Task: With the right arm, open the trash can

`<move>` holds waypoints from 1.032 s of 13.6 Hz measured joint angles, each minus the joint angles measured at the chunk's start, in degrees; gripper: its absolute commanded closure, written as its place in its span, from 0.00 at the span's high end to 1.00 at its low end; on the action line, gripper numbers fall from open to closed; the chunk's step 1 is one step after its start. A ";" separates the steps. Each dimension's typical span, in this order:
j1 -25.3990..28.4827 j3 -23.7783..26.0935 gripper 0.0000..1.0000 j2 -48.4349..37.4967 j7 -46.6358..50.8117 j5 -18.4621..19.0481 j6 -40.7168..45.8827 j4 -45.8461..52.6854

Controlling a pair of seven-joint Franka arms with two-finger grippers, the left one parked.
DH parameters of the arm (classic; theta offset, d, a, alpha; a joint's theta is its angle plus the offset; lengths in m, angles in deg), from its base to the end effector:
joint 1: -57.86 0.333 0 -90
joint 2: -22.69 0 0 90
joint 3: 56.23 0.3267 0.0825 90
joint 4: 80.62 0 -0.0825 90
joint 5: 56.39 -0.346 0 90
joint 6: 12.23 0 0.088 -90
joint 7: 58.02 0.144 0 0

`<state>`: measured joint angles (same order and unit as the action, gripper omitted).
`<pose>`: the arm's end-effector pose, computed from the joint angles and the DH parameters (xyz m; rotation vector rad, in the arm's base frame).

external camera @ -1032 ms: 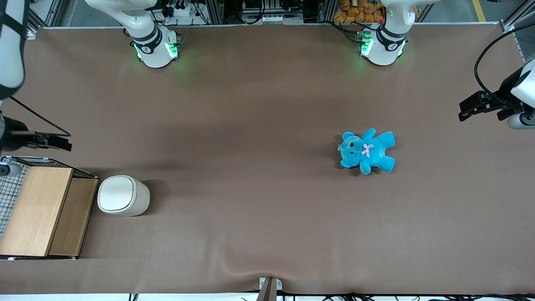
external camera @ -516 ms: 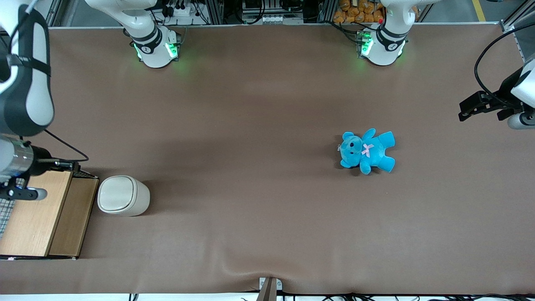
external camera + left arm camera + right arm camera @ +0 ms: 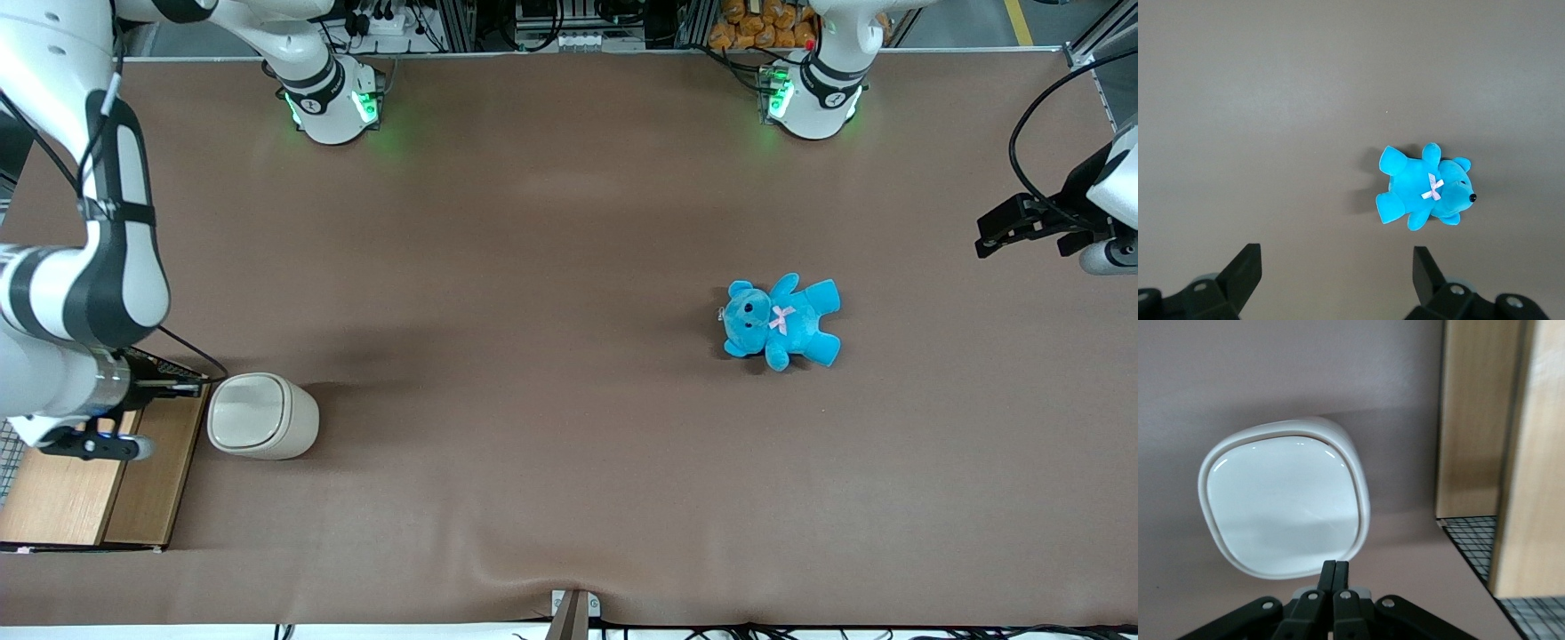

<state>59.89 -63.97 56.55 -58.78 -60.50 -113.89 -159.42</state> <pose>0.6594 -0.0410 0.3454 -3.1224 0.1435 0.2928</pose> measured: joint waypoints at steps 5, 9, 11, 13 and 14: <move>0.01 0.00 0.00 3.16 0.02 -1.27 -3.80 0.03; 0.00 -0.01 0.00 4.17 0.08 -1.32 -4.32 0.05; 0.00 -0.02 0.00 4.29 0.08 -1.32 -4.29 0.13; 0.00 -0.02 0.00 4.31 0.09 -1.33 -4.29 0.14; 0.00 -0.02 0.00 4.32 0.10 -1.33 -4.27 0.16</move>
<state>59.90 -64.00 60.86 -58.68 -61.83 -118.16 -159.26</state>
